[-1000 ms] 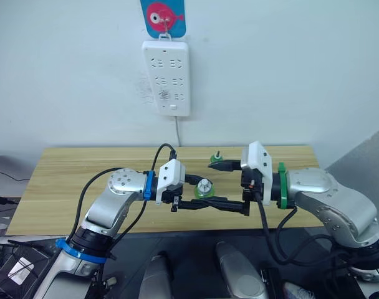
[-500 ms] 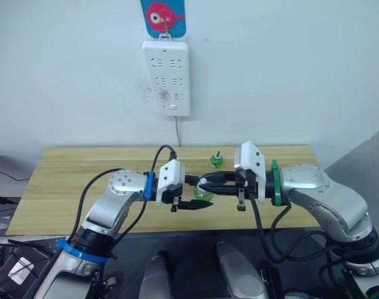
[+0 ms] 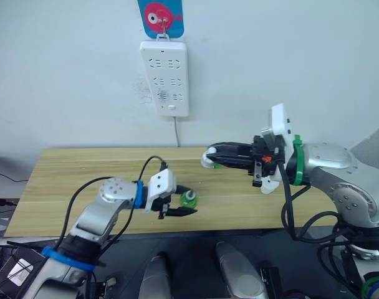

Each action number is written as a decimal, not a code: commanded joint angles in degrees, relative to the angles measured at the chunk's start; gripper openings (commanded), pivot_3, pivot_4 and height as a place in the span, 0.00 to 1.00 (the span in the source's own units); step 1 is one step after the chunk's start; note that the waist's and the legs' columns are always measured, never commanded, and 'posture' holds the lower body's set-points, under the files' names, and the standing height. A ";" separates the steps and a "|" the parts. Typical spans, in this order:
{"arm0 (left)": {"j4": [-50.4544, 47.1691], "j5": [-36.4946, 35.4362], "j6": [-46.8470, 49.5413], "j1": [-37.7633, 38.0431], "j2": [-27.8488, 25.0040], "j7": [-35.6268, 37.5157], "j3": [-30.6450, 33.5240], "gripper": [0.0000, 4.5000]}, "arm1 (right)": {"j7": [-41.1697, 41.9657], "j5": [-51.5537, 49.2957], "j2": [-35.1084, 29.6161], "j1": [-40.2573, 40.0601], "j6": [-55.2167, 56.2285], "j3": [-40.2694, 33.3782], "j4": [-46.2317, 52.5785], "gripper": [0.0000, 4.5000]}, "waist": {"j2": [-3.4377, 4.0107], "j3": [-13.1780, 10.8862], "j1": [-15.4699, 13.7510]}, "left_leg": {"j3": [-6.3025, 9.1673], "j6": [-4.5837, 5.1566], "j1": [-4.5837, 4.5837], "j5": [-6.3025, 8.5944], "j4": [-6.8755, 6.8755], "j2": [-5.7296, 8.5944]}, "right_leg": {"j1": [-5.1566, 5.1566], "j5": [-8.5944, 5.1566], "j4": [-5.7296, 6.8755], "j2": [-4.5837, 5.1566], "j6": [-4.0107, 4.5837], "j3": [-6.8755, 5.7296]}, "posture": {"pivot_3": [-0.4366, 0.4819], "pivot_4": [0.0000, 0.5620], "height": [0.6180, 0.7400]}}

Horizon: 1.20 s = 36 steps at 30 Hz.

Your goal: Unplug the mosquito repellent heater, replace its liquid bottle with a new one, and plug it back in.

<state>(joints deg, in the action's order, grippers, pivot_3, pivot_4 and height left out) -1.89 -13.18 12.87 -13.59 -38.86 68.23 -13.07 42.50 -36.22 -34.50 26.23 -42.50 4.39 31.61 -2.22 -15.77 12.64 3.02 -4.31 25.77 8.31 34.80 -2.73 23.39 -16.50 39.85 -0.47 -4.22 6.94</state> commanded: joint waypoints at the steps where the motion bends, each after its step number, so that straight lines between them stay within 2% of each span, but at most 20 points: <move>1: -4.83 -0.41 0.88 4.30 -1.90 -2.47 3.15 0.51 | -5.53 15.81 2.59 -7.24 15.65 6.93 -6.76 0.05 | -0.01 -0.04 -0.19 | -0.01 0.00 0.01 0.01 -0.02 0.00 | 0.04 -0.01 0.00 0.00 0.00 0.00 | 0.22 0.46 1.00; 6: -14.72 -3.44 5.11 13.08 -5.05 -4.29 6.98 0.51 | -15.49 28.58 11.48 -10.61 32.19 9.74 -24.79 0.05 | 0.00 -0.41 -0.38 | -0.30 -0.01 0.00 0.00 0.01 -0.03 | 0.14 0.00 0.01 0.04 0.05 0.26 | 0.29 0.58 1.00; 8: -18.11 -4.58 6.60 15.90 -6.35 -4.61 8.56 0.51 | -17.65 31.24 14.38 -10.41 37.94 9.49 -33.22 0.05 | 0.05 -0.89 -0.90 | -0.36 -0.01 -0.18 0.00 0.02 -0.04 | 0.02 -0.26 0.01 0.05 0.52 0.33 | 0.32 0.62 1.00; 10: -20.59 -5.76 8.26 17.54 -7.20 -5.06 10.03 0.51 | -20.23 33.67 16.39 -9.32 42.96 8.82 -41.13 0.05 | 0.09 -1.60 -1.66 | -0.48 -0.01 -0.39 -0.01 0.02 -0.03 | -0.12 -0.30 0.02 0.07 0.60 0.41 | 0.35 0.64 1.00; 14: -24.15 -7.85 10.85 19.32 -8.54 -5.66 12.11 0.51 | -23.73 34.79 19.67 -6.25 49.82 6.18 -53.94 0.05 | 0.16 -2.89 -3.53 | -0.62 -0.01 -0.46 0.00 0.02 -0.04 | -0.12 -0.31 0.03 0.08 0.63 0.50 | 0.38 0.68 1.00; 20: -26.30 -9.61 12.76 20.10 -9.47 -5.94 13.27 0.51 | -23.96 34.02 22.59 -2.72 55.22 2.71 -64.40 0.05 | 0.24 -3.48 -5.22 | -0.74 -0.04 -0.42 0.04 -0.30 -0.05 | 0.06 -0.32 0.01 0.07 0.53 0.54 | 0.39 0.70 1.00; 22: -26.21 -9.83 12.94 19.68 -9.50 -6.02 13.07 0.51 | -23.40 33.95 23.08 -2.12 56.59 1.92 -66.75 0.21 | 0.26 -3.50 -5.68 | -0.72 -0.05 -0.43 0.04 -0.46 -0.06 | 0.12 -0.33 0.01 0.06 0.51 0.50 | 0.39 0.69 1.00; 25: -25.24 -9.90 12.83 18.04 -9.03 -6.17 12.27 0.51 | -22.26 32.95 23.48 -2.35 57.34 0.65 -66.80 0.42 | 0.27 -3.51 -6.22 | -0.72 -0.06 -0.46 0.04 -0.72 -0.05 | 0.16 -0.39 -0.02 0.06 0.49 0.47 | 0.37 0.68 1.00; 30: -22.06 -9.01 11.01 14.81 -7.22 -5.96 9.81 0.51 | -20.35 32.60 22.18 -5.81 55.65 0.03 -58.82 0.80 | 0.28 -3.51 -6.24 | -0.72 -0.08 -0.45 0.06 -0.80 -0.05 | 0.17 -0.41 -0.12 0.06 0.46 0.48 | 0.32 0.61 1.00; 34: -18.44 -8.95 8.75 9.44 -3.62 -5.24 6.96 0.51 | -16.44 30.06 17.03 -14.57 47.87 0.24 -36.61 0.82 | 0.31 -3.44 -6.58 | -0.62 -0.11 -0.34 0.07 -0.81 -0.02 | 0.18 -0.42 -0.21 0.09 0.41 0.36 | 0.28 0.55 1.00; 36: -15.84 -8.88 7.24 5.82 -1.84 -3.85 5.27 0.51 | -10.77 24.31 11.92 -18.17 37.54 1.31 -22.31 0.82 | 0.36 -3.37 -6.64 | -0.51 -0.13 -0.21 0.07 -0.77 0.01 | 0.19 -0.40 -0.28 0.11 0.38 0.27 | 0.25 0.52 1.00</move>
<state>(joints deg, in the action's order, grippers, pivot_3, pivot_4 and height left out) -18.16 -22.09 22.27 -6.01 -41.60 63.00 -6.85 27.41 -7.05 -19.94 9.17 1.61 5.76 -2.52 -1.85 -19.14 6.00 2.53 -4.45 25.61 8.39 34.04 -2.73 23.59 -16.89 39.52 -0.37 -3.87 7.20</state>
